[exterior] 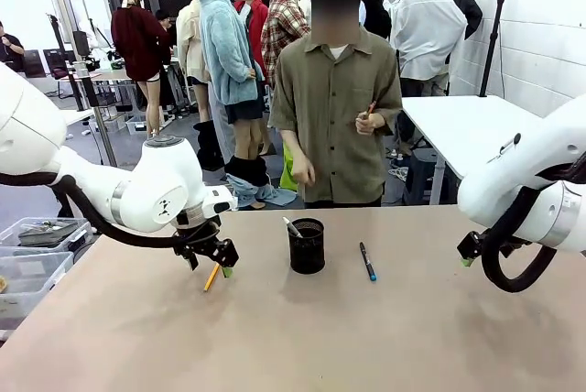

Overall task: Place the pens into the pen holder.
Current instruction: Pick up a writing instrument from the table and place it into the Pen holder.

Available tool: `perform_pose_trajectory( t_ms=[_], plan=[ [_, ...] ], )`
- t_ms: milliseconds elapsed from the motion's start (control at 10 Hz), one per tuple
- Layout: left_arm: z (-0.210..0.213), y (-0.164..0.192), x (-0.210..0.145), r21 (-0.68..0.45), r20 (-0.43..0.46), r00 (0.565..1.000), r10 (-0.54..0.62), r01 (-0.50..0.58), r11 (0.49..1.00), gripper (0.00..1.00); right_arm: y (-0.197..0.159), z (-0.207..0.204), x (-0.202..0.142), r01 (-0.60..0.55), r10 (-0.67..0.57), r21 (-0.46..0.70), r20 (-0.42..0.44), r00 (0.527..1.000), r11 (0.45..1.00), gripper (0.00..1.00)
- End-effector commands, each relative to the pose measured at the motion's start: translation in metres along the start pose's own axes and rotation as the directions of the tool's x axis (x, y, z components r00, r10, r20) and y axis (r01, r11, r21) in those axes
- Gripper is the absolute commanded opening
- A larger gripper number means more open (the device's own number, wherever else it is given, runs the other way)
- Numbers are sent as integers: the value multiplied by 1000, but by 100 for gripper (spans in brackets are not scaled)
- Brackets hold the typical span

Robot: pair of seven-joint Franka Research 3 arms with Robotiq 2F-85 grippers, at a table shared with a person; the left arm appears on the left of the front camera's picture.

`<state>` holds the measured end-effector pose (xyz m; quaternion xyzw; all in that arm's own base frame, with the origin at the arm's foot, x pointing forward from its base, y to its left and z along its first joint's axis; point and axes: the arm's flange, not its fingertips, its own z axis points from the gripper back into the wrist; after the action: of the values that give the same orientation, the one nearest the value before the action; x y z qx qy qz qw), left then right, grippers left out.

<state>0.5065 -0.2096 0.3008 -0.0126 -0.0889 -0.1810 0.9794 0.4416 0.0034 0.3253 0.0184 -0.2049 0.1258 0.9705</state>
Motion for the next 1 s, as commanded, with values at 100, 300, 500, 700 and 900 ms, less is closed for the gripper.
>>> perform_pose_trajectory(
  t_ms=[100, 300, 500, 700, 900],
  plan=[
    [-5, 1, 12, 12, -18, 999, 51, -51, 999, 92, 0, 1, 1, -14, 14, -4, 3, 1000, 1000, 100],
    [-9, 3, 15, 18, -38, 997, 66, -65, 998, 52, 0, 1, 1, -14, 14, -4, 3, 1000, 1000, 100],
    [-11, 2, 15, 18, -42, 997, 66, -66, 998, 13, 0, 1, 1, -14, 14, -4, 3, 1000, 1000, 100],
    [-11, 1, 16, 38, -52, 997, 65, -63, 997, 0, 0, 1, 1, -14, 14, -4, 3, 1000, 1000, 100],
    [-12, -3, 15, 51, -71, 995, 68, -64, 997, 0, 0, 1, 1, -14, 14, -4, 3, 1000, 1000, 100]
  ],
)
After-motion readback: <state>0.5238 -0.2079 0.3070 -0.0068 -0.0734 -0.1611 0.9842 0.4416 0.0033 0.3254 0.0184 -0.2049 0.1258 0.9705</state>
